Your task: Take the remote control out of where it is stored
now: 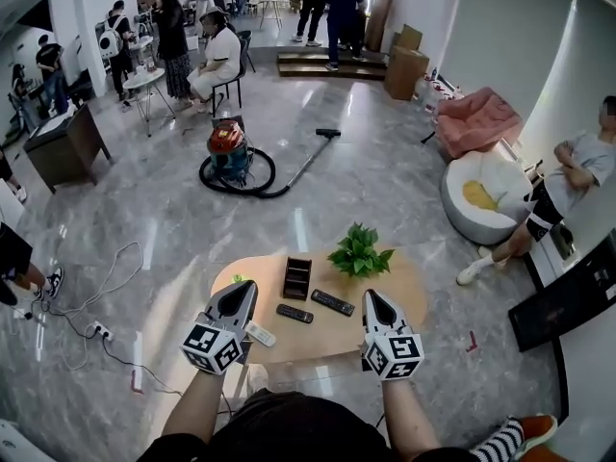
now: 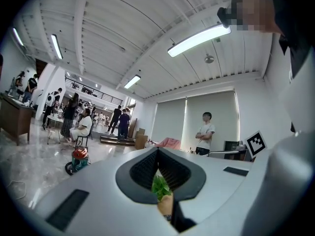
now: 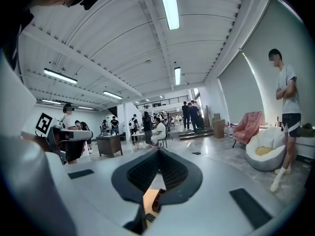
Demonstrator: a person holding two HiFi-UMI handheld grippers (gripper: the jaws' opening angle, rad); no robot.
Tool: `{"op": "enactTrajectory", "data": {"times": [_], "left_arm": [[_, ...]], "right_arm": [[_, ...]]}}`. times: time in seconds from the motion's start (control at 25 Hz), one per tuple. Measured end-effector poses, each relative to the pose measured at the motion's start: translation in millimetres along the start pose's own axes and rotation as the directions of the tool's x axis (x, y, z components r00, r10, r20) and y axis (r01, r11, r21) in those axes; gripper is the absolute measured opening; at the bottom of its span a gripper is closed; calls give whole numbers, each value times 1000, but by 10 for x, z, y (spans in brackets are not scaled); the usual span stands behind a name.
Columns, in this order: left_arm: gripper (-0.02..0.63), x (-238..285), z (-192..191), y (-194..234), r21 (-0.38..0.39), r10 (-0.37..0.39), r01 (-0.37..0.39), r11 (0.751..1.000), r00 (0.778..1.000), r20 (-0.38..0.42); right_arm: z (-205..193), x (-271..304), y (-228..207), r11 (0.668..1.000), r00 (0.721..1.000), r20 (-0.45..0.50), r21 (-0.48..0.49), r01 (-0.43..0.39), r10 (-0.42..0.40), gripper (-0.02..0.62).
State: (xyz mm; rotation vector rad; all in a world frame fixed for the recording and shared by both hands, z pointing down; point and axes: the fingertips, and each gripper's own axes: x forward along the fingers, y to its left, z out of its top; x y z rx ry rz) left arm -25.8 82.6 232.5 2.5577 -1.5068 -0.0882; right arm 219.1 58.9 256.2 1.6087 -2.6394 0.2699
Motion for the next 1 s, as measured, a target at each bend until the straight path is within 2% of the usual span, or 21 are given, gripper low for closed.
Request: {"op": "enactTrajectory", "data": {"times": [0.36, 1.0], "left_arm": [[6, 101, -61, -104, -4, -14, 14, 1000, 1000, 3], [5, 347, -117, -4, -26, -50, 49, 998, 999, -18]], "right_arm": [[-2, -25, 2, 1000, 1000, 6, 1, -19, 19, 6], [74, 199, 8, 998, 999, 4, -28, -48, 48, 6]]}}
